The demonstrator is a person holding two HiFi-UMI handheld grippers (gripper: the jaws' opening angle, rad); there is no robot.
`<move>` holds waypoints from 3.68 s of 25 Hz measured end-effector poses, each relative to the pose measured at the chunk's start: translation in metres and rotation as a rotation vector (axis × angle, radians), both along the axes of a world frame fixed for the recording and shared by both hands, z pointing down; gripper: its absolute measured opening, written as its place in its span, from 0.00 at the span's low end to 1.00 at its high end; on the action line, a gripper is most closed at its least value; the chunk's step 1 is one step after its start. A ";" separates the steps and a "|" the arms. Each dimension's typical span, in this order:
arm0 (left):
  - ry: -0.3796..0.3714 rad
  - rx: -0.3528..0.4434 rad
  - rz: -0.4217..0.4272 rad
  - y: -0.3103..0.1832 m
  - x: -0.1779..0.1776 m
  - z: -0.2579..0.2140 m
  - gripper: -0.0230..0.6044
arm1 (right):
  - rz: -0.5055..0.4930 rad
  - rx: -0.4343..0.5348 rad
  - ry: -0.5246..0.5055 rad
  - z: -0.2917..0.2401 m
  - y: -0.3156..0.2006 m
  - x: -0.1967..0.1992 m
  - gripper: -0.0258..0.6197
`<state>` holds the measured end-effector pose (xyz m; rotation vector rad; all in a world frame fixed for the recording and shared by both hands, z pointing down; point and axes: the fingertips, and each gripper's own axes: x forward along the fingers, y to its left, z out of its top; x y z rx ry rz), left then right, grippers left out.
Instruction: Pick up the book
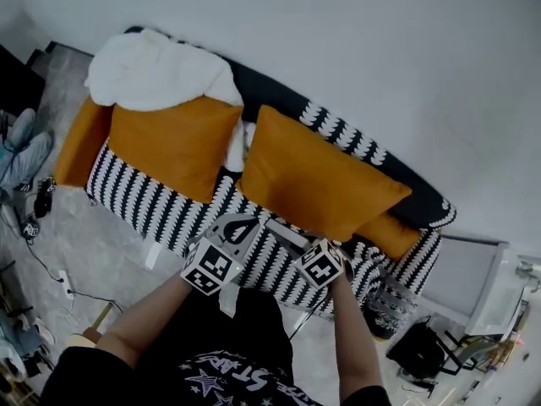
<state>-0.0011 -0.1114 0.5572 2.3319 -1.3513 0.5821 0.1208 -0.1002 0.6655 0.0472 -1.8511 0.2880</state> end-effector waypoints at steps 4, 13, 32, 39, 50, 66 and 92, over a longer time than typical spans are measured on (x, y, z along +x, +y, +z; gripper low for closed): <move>0.006 0.061 0.043 -0.006 -0.003 -0.037 0.05 | 0.195 0.079 -0.102 -0.055 -0.016 -0.002 0.27; 0.098 0.160 0.105 -0.013 -0.006 -0.109 0.05 | 0.490 0.312 -0.274 -0.171 -0.017 -0.004 0.27; 0.145 0.252 0.221 0.048 0.016 -0.156 0.05 | 0.720 0.398 -0.438 -0.214 0.077 0.023 0.27; 0.127 0.214 0.224 0.110 0.044 -0.149 0.05 | 0.768 0.467 -0.517 -0.234 0.118 0.055 0.27; 0.100 0.262 0.189 0.196 0.052 -0.173 0.05 | 0.822 0.449 -0.602 -0.241 0.195 0.084 0.27; 0.101 0.284 0.208 0.256 0.077 -0.185 0.05 | 0.892 0.454 -0.696 -0.253 0.266 0.107 0.27; 0.158 0.333 0.214 0.284 -0.086 -0.203 0.05 | 1.029 0.511 -0.696 -0.277 0.301 -0.010 0.27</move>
